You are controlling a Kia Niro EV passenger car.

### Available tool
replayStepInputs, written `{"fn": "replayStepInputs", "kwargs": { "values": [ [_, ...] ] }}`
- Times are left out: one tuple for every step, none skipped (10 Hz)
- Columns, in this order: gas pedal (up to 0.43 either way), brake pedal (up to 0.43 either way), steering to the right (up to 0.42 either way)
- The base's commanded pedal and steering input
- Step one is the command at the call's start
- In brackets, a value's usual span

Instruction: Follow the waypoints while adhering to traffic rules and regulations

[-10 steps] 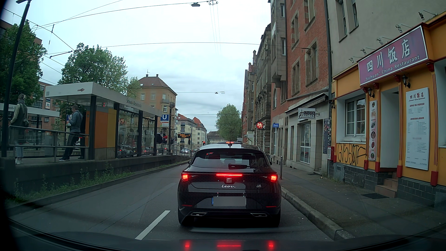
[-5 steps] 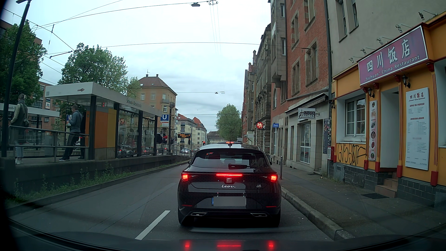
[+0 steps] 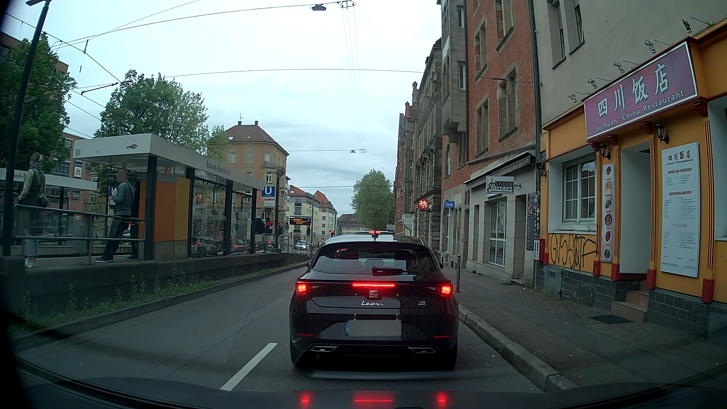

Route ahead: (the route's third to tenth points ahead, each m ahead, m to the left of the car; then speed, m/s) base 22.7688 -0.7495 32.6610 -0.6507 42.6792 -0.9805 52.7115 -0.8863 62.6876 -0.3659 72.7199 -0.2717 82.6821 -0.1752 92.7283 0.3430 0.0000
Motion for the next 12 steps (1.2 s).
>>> {"fn": "replayStepInputs", "kwargs": {
  "values": [
    [0.000,0.274,-0.035],
    [0.000,0.268,-0.035],
    [0.000,0.268,-0.035],
    [0.000,0.268,-0.035],
    [0.000,0.274,-0.035],
    [0.000,0.268,-0.035],
    [0.000,0.274,-0.035],
    [0.000,0.268,-0.035],
    [0.000,0.268,-0.035],
    [0.000,0.274,-0.035],
    [0.000,0.268,-0.035],
    [0.000,0.274,-0.035]
  ]
}}
